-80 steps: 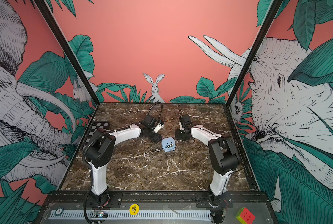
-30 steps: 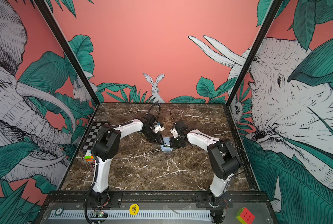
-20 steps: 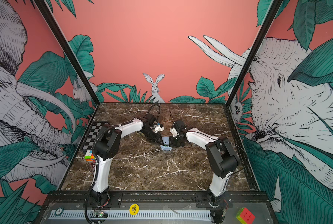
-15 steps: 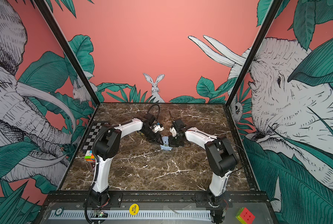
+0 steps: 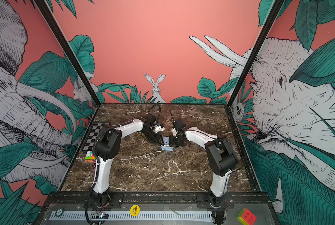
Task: Insert the battery into the alarm
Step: Install the battery in the alarm.
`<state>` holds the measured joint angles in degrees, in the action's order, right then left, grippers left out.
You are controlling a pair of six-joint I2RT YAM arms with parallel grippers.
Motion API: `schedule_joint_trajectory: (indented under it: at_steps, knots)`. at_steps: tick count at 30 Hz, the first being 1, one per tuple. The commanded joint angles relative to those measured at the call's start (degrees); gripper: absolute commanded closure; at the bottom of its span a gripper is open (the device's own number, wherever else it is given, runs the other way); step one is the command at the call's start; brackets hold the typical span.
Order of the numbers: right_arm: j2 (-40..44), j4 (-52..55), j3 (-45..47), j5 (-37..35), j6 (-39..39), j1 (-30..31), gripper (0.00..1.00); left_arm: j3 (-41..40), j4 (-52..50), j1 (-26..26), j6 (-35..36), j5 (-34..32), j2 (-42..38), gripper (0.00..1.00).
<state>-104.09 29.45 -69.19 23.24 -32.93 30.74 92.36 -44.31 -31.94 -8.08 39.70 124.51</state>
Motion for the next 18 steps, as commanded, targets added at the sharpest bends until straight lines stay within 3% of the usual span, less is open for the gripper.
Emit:
schedule_joint_trajectory:
  at_steps: [1, 18]
  knots:
    - [-3.4, -2.5, 1.9, -1.5, -0.5, 1.8, 1.0, -0.8, 1.4, -0.9, 0.8, 1.4, -2.0, 0.63]
    - [-7.9, 9.3, -4.8, -7.9, 1.0, 2.6, 1.0, -3.1, 3.8, -0.5, 0.4, 1.3, -4.5, 0.63]
